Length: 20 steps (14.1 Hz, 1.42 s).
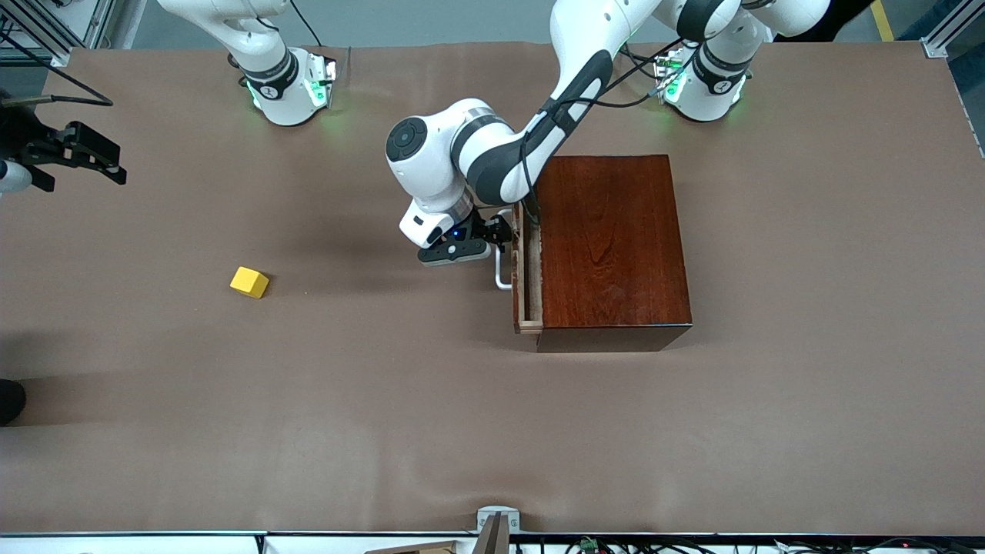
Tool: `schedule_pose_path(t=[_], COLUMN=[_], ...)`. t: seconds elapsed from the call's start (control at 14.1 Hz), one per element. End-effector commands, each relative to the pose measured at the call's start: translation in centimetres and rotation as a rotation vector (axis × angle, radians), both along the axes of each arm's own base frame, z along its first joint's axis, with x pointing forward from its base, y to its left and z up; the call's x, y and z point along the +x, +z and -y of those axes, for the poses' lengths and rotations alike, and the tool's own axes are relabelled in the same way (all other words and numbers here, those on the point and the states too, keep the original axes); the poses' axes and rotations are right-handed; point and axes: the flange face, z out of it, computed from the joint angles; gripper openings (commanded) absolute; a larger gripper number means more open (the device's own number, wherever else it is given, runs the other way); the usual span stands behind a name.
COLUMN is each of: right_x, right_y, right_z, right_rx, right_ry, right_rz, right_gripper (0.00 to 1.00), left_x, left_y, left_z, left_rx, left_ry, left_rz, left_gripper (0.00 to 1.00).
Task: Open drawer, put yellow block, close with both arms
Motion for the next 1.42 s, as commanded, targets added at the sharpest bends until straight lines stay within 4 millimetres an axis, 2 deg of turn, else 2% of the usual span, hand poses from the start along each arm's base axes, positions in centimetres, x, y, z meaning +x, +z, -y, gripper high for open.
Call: schedule_pose_path(t=[0.0, 0.43, 0.57, 0.92, 1.35], right_x=[0.1, 0.1, 0.2, 0.2, 0.3], right_y=[0.1, 0.1, 0.0, 0.0, -0.2], right_z=[0.6, 0.6, 0.6, 0.7, 1.2], right_rx=[-0.003, -0.003, -0.004, -0.004, -0.004], right_ry=[-0.006, -0.006, -0.007, -0.008, -0.017], right_rz=[-0.002, -0.002, -0.007, -0.005, -0.008], right_gripper=[1.0, 1.0, 1.0, 1.0, 1.0], left_x=[-1.2, -2.0, -2.5, -2.6, -2.5], left_y=[0.5, 1.0, 1.0, 1.0, -0.2], left_z=[2.2, 3.3, 4.3, 4.8, 5.4], left_rx=[-0.056, -0.1, -0.148, -0.199, -0.24], left_ry=[0.013, 0.027, 0.061, 0.088, 0.131], left_rz=[0.01, 0.035, 0.062, 0.055, 0.07], left_gripper=[1.0, 1.0, 1.0, 1.0, 1.0])
